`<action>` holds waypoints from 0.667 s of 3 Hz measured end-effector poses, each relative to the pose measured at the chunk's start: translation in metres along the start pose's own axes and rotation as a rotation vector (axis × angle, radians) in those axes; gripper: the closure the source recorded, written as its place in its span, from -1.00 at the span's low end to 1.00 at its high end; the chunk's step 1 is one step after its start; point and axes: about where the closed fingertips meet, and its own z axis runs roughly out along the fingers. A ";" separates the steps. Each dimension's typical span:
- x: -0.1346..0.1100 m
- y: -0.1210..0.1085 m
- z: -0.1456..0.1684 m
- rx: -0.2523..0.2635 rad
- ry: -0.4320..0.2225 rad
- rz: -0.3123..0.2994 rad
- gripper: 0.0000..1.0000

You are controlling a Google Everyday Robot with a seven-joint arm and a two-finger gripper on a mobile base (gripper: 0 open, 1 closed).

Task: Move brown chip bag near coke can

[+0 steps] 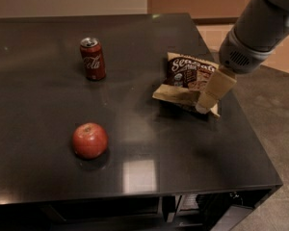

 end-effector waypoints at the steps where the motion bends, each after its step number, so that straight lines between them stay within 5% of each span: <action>1: -0.008 -0.002 0.020 -0.007 -0.013 0.036 -1.00; 2: -0.016 -0.002 0.038 -0.014 -0.023 0.053 -1.00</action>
Offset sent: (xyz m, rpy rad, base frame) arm 0.0322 0.0275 -0.0493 0.0634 0.0113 -0.0604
